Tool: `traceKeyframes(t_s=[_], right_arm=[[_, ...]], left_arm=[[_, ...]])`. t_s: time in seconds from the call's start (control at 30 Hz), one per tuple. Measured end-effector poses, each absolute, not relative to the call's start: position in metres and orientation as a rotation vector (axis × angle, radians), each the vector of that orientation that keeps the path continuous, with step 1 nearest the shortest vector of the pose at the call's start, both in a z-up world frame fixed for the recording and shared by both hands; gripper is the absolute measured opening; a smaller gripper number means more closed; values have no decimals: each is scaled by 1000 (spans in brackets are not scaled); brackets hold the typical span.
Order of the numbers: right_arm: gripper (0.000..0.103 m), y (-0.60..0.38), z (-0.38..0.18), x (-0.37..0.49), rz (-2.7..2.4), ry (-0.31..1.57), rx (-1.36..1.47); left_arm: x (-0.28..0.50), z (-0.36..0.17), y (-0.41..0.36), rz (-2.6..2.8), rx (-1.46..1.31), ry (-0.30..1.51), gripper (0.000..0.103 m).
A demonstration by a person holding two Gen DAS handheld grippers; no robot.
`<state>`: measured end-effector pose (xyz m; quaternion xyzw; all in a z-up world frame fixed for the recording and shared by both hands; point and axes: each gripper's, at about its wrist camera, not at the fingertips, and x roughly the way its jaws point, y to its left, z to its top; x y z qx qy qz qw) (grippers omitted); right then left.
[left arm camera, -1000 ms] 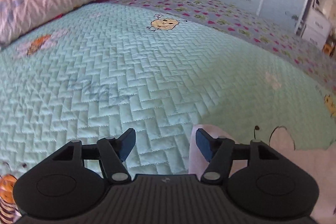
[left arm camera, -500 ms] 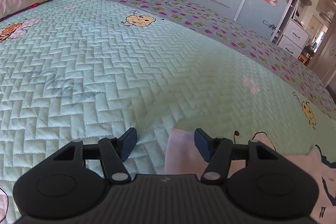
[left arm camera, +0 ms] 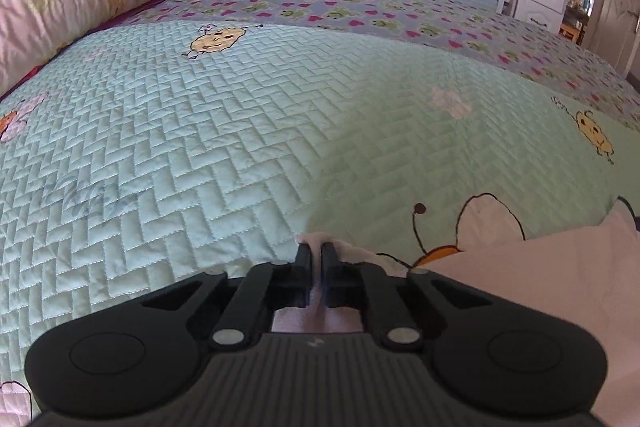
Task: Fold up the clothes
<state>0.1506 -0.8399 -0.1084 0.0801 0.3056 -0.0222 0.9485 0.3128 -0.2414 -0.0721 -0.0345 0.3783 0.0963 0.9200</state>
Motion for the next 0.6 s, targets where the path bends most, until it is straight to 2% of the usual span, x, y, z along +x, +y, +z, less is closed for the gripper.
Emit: traceKeyframes(t_s=[0.23,0.37,0.4,0.47,0.5,0.53,0.6], right_arm=[[103,-839,-108,150,-45,622,161],[103,-840,-108,150,-40,620,169],[103,-840,-108,150,-40,620,170],[103,-841,-109,150,-39,620,171],[103,-841,-109,150,-39,620,172],[103,-841,-109,150,-38,619,173],[103,-841,-109,150,-37,619,176]], left_arm=[[315,-64,-242,326,65,771,3],[312,-77,-237,344,63,783,6],[311,-77,-233,354,39,770,9],[309,-76,-225,379,-6,746,23],[308,-74,-221,402,-24,737,40],[305,-71,-217,429,-42,726,49],[300,-65,-211,482,-77,705,49]])
